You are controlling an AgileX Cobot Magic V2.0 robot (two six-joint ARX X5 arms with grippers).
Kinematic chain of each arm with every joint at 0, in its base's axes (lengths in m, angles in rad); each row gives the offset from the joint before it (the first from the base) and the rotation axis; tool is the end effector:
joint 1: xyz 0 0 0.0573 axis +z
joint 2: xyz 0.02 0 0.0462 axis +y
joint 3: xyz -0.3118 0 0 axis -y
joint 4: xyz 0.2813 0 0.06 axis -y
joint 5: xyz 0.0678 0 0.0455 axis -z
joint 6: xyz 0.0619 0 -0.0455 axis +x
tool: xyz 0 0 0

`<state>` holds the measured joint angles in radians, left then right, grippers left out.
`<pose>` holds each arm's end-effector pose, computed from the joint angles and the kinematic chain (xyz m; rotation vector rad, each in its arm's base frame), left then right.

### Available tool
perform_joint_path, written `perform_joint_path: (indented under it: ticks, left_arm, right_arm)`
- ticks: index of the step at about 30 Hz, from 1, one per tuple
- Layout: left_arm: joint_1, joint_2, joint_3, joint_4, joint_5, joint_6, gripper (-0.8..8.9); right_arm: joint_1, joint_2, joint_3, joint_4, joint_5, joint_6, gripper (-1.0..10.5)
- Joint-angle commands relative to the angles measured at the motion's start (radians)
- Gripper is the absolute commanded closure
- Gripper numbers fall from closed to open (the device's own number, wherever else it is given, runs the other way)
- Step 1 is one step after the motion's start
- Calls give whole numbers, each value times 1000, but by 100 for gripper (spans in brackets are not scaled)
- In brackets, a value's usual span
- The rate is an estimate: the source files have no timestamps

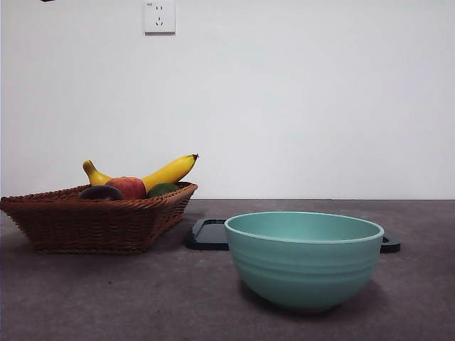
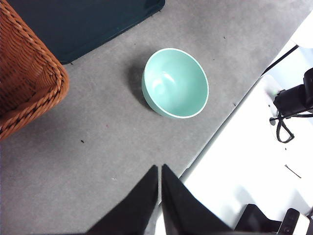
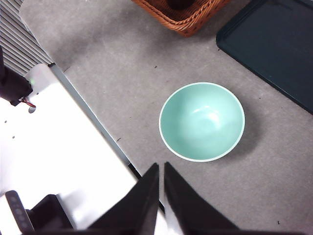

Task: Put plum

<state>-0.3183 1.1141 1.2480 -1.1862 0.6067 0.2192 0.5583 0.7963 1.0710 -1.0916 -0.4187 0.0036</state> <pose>0.1904 -0.0999 0.3773 0.0279 0.9774 -0.9472 0.1067 0.0963 0.3698 -0.0561 0.8483 0.9188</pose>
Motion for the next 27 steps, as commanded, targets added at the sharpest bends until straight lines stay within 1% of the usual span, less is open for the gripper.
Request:
perform_joint_path:
  ticks: [1, 4, 6, 8, 11, 15, 18, 20, 24, 27]
  left_arm:
    - [-3, 7, 19, 15, 7, 3, 805]
    - [-2, -15, 19, 46, 6, 14, 805]
    - [9, -45, 19, 124, 6, 33, 805]
    - [35, -88, 15, 257, 3, 51, 805]
    - [97, -168, -8, 494, -5, 54, 805]
    - [192, -290, -88, 748, -20, 56, 805]
    - [256, -398, -199, 903, -109, 57, 805]
    - [293, -475, -291, 983, -195, 57, 805]
    - [341, -608, -463, 1054, -323, 55, 805]
    - [369, -688, -579, 1054, -401, 52, 805]
  right_arm:
    - [9, 6, 6, 6, -1, -8, 941]
    - [9, 6, 6, 6, -1, -8, 941]
    - [9, 6, 6, 6, -1, -8, 941]
    - [9, 6, 6, 6, -1, -8, 941]
    - [9, 6, 6, 6, -1, -8, 941]
    - [9, 6, 6, 6, -1, -8, 941]
    - [9, 6, 6, 6, -1, -8, 941]
    - [9, 6, 6, 6, -1, -8, 941]
    - [9, 6, 6, 6, -1, -8, 941]
    - [9, 6, 6, 6, -1, -8, 941]
